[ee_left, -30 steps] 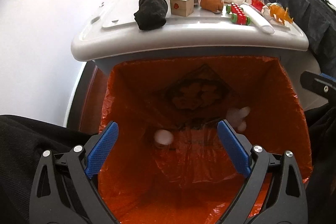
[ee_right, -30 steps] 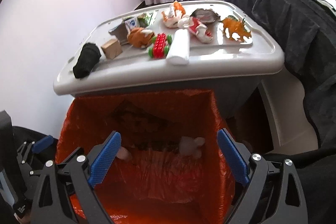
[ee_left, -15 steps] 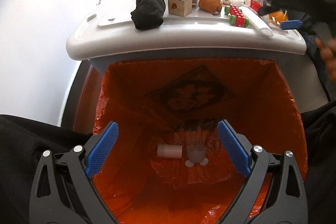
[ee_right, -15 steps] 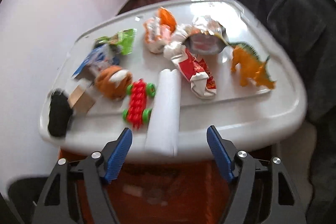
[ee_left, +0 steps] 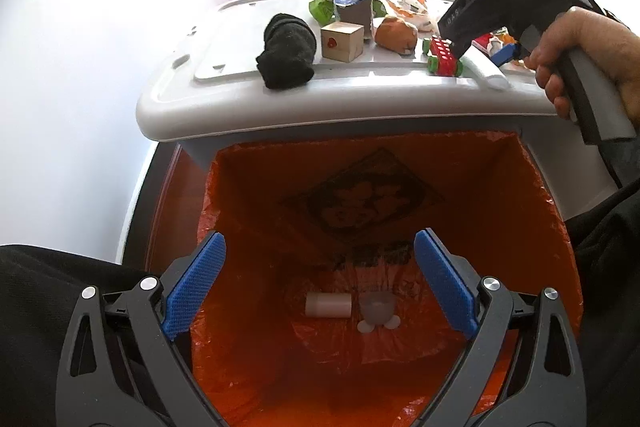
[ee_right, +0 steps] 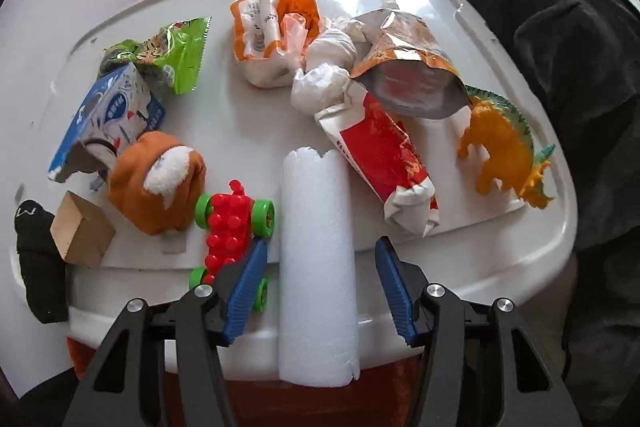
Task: Collect trash
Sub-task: 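Grasp the white foam tube with the right tool while the left tool grasps the black sock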
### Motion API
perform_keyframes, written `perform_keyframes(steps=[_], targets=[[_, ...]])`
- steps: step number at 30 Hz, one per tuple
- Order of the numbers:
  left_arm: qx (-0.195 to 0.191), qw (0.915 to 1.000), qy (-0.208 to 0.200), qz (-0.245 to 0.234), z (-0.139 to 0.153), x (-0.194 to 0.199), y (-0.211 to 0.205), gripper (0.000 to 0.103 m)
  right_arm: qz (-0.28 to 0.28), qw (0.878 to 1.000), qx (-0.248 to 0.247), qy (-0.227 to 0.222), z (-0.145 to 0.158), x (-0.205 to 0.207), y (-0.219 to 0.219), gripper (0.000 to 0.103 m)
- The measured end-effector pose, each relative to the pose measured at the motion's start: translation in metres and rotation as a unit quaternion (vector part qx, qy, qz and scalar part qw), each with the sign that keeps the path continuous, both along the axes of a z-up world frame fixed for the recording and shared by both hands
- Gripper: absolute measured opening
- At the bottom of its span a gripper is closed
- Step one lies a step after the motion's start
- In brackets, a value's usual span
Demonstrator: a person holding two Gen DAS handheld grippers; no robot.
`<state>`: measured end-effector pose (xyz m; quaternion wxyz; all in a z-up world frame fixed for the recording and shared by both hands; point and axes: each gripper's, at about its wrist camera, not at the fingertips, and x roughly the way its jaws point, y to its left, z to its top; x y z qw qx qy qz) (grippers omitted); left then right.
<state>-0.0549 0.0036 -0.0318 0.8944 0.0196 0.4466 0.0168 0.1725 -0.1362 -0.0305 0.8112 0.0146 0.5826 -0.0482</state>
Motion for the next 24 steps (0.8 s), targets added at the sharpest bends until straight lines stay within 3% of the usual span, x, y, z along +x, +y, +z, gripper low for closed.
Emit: perform_keyframes(steps=[1,2,4,7,10,15,18,24], targets=[[-0.001,1.0000,0.001,0.001,0.000,0.000,0.001,0.092,0.000,1.000,0.021,0.001,0.000,-0.001,0.000,0.031],[-0.001,1.0000,0.003,0.003,-0.001,0.000,0.002,0.092,0.003,1.000,0.028,0.003,0.001,-0.002,0.003,0.024],[-0.002,1.0000,0.006,0.007,-0.002,0.001,0.003,0.092,0.025,1.000,0.011,0.005,0.004,-0.003,0.011,0.021],[-0.005,0.9999,0.009,0.011,-0.002,0.001,0.004,0.092,0.014,0.998,0.065,0.004,0.008,-0.007,-0.003,0.016],[-0.002,0.9998,0.011,0.017,-0.001,0.002,0.006,0.092,0.004,0.991,0.132,-0.013,0.020,-0.017,-0.026,0.016],[0.005,0.9995,0.009,0.029,0.015,0.024,0.012,0.092,0.022,0.980,0.187,-0.070,0.051,-0.057,-0.048,0.016],[-0.010,0.9992,-0.001,0.040,0.031,0.057,0.019,0.092,0.032,0.972,0.202,-0.120,0.053,-0.082,-0.054,0.017],[0.020,0.9993,-0.008,0.031,0.036,0.130,0.019,0.092,0.060,0.968,0.189,-0.152,0.049,-0.102,-0.043,0.018]])
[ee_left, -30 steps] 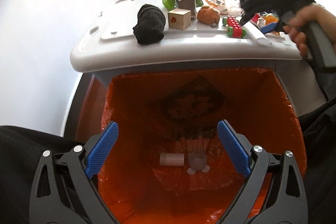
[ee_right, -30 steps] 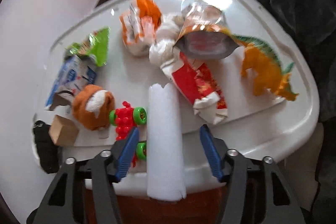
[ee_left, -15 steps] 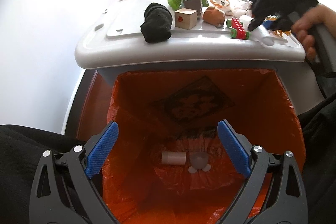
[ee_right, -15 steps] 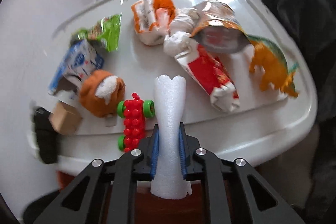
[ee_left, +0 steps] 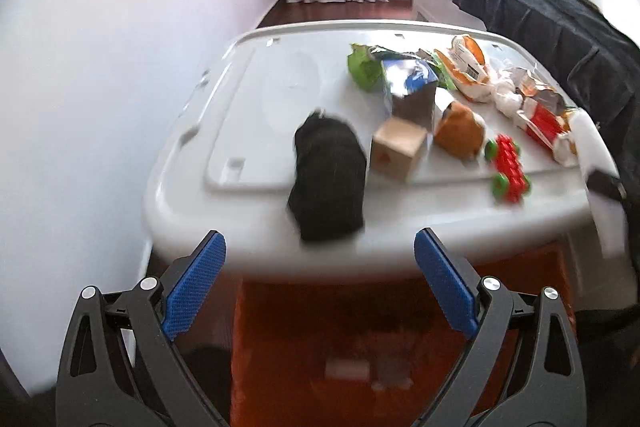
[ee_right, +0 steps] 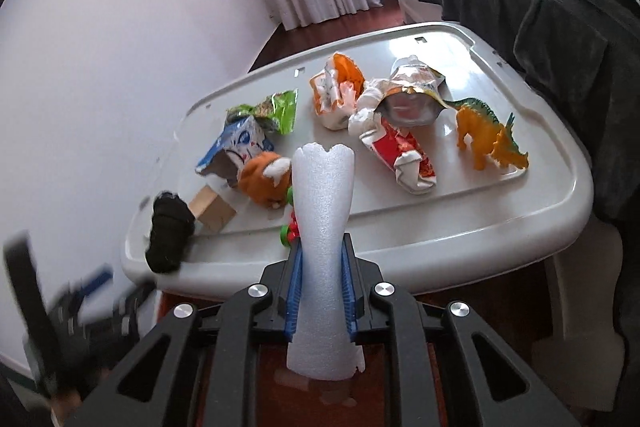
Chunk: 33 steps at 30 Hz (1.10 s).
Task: Collect trash
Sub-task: 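Grasp the white foam tube with the right tool while the left tool grasps the black sock, then lower the foam tube and sock into the bin and open both tools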
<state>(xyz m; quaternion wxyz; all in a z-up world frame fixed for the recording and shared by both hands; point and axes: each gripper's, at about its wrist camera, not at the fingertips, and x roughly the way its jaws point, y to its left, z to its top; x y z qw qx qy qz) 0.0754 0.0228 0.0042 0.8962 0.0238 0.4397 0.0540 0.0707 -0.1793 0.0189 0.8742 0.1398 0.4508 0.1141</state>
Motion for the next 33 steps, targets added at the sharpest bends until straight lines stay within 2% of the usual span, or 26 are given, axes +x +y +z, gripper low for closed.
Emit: perform_keyframes(steps=[4,7,9,10,12,16,22,26,33], targets=[[0.004,1.0000,0.004,0.004,-0.012,0.037,0.003,0.092,0.004,1.000,0.017,0.009,-0.006,0.007,-0.005,0.018],[0.006,0.9999,-0.015,-0.002,-0.024,0.053,0.003,0.091,0.005,0.999,0.029,0.019,-0.012,0.010,-0.005,0.018],[0.028,0.9996,-0.008,-0.002,-0.039,0.064,0.001,0.058,0.005,0.999,0.029,0.023,-0.016,0.011,-0.004,0.019],[0.018,0.9998,0.000,-0.003,-0.044,0.068,0.002,0.046,0.006,0.999,0.030,0.024,-0.017,0.012,-0.003,0.019],[0.008,0.9999,-0.012,-0.001,-0.043,0.069,0.006,0.046,0.008,0.999,0.027,0.025,-0.018,0.014,0.000,0.019],[0.032,0.9991,-0.025,-0.010,-0.044,0.066,0.001,0.042,0.013,0.999,0.023,0.027,-0.021,0.018,0.007,0.019],[0.033,0.9992,-0.022,0.003,-0.034,0.055,0.000,0.040,0.021,1.000,0.011,0.007,-0.017,0.015,0.015,0.019],[0.011,0.9995,-0.025,0.015,-0.013,0.034,0.001,0.040,0.022,1.000,0.015,-0.007,-0.011,0.009,0.014,0.019],[-0.003,0.9993,-0.038,-0.001,0.023,-0.021,-0.017,0.040,0.034,0.999,0.010,-0.040,0.001,-0.014,0.015,0.019]])
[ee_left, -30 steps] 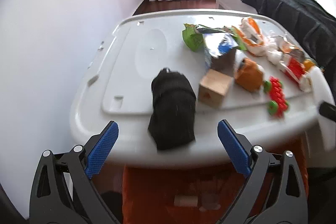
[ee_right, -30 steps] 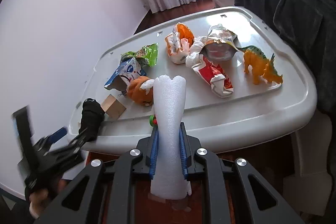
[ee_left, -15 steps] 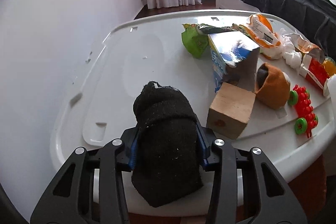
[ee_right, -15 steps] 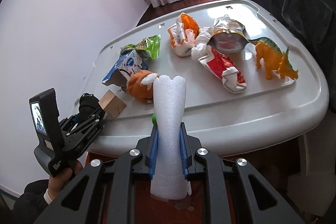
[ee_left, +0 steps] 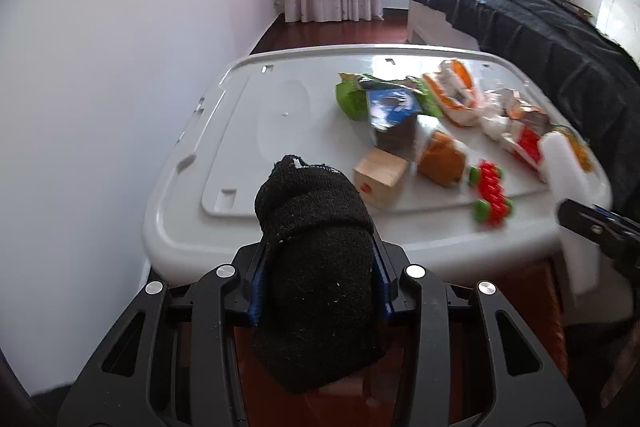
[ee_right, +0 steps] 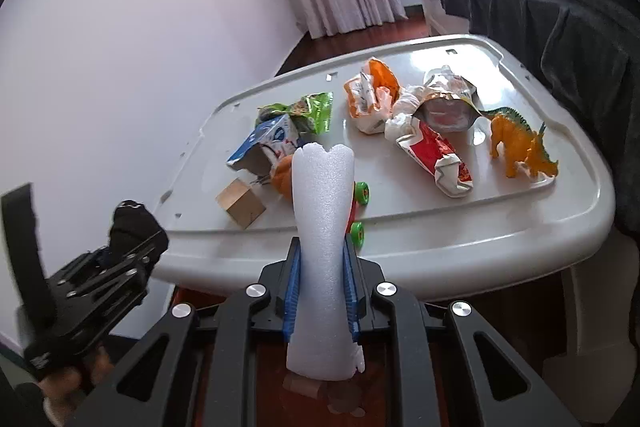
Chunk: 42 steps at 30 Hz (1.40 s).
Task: Collect trash
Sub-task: 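Lower the foam tube and sock into the bin and open both tools, then grasp the red-green toy block car with the right tool while the left tool grasps the wooden cube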
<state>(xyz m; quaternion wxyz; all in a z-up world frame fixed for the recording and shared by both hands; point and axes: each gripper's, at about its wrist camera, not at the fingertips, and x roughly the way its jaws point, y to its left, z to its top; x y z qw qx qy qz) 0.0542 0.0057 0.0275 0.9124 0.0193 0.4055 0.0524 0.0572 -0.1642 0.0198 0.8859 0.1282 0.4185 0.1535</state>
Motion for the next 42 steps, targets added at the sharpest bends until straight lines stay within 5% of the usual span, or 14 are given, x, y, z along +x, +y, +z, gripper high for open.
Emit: perform_keyframes(steps=[9,17,22,29,31,33,34,35,42], targets=[[-0.031,0.9992,0.018,-0.020,-0.012,-0.077,-0.019,0.040,0.011,0.999,-0.026,-0.028,-0.002,-0.079,0.003,0.020],[-0.028,0.9930,0.107,-0.042,-0.088,-0.091,-0.031,0.040,0.011,0.998,-0.028,0.063,-0.054,-0.097,0.010,0.021],[-0.047,0.9885,0.141,-0.029,-0.107,-0.087,-0.020,0.040,0.010,0.993,-0.027,0.113,-0.079,-0.093,0.012,0.021],[-0.047,0.9858,0.160,-0.024,-0.118,-0.083,-0.015,0.040,0.010,0.991,-0.033,0.128,-0.089,-0.094,0.012,0.023],[-0.048,0.9846,0.166,-0.025,-0.121,-0.083,-0.017,0.045,0.015,0.990,-0.034,0.135,-0.091,-0.093,0.012,0.030],[-0.041,0.9825,0.181,-0.015,-0.125,-0.081,-0.015,0.058,0.009,0.989,-0.046,0.140,-0.093,-0.094,0.012,0.051],[-0.039,0.9822,0.183,-0.008,-0.126,-0.081,-0.013,0.074,0.003,0.989,-0.049,0.137,-0.092,-0.094,0.010,0.062],[-0.039,0.9829,0.180,0.002,-0.125,-0.081,-0.010,0.080,-0.002,0.990,-0.050,0.132,-0.090,-0.095,0.008,0.063],[-0.059,0.9837,0.169,0.013,-0.119,-0.079,-0.001,0.080,-0.034,0.994,-0.043,0.092,-0.066,-0.092,-0.006,0.063]])
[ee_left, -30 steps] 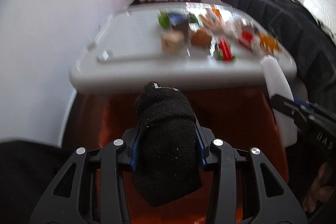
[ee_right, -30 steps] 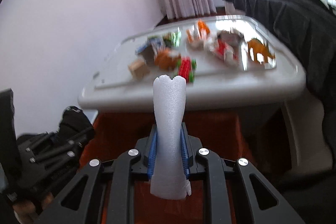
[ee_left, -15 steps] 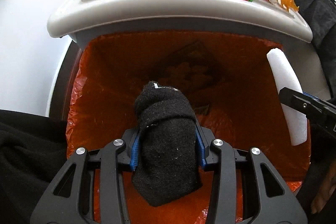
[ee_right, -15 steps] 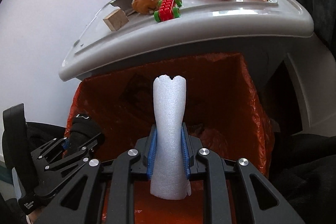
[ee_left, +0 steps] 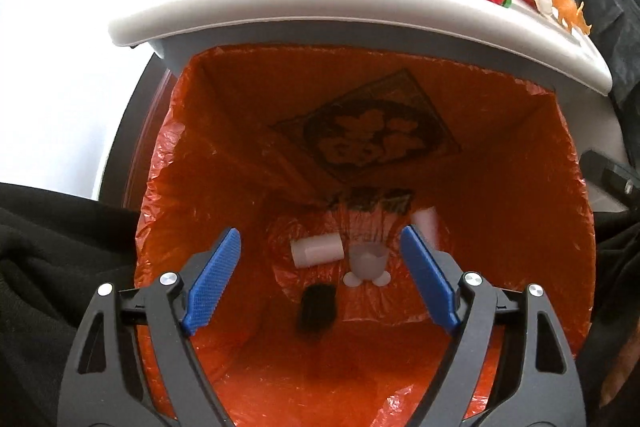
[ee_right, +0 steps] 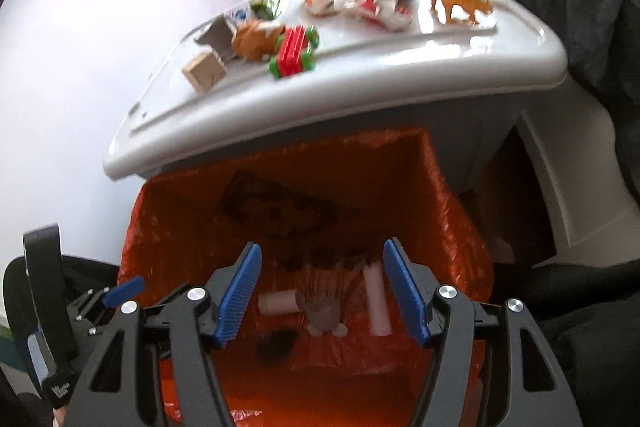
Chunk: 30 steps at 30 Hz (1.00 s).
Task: Collect trash
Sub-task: 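Grasp the red-green toy block car with the right tool while the left tool grasps the wooden cube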
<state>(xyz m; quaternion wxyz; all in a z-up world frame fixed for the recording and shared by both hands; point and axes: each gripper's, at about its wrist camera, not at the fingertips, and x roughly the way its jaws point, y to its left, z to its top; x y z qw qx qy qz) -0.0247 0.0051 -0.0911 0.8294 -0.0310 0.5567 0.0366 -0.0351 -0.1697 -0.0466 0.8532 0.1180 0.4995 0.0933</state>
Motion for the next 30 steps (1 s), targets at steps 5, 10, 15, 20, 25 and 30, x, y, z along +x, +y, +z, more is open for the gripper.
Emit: perform_keyframes(steps=[5,10,15,20,25,30], targets=[[0.022,0.9989,-0.038,-0.014,0.018,-0.006,-0.013,0.080,0.001,0.999,-0.019,-0.044,0.032,0.029,0.005,0.063],[0.042,0.9960,-0.072,-0.032,0.032,-0.010,-0.023,0.080,0.006,0.995,-0.043,-0.085,0.052,0.080,0.024,0.063],[0.053,0.9942,-0.086,-0.037,0.036,-0.012,-0.022,0.080,0.002,0.993,-0.071,-0.098,0.046,0.133,0.045,0.063],[0.044,0.9951,-0.085,-0.024,0.036,-0.008,-0.014,0.080,0.005,0.991,-0.100,-0.090,0.028,0.161,0.060,0.062],[0.028,0.9960,-0.084,-0.013,0.037,-0.005,-0.005,0.080,-0.014,0.990,-0.123,-0.071,0.012,0.177,0.060,0.054],[0.021,0.9959,-0.088,-0.001,0.038,-0.005,0.001,0.080,-0.025,0.989,-0.130,-0.071,0.005,0.182,0.061,0.054]])
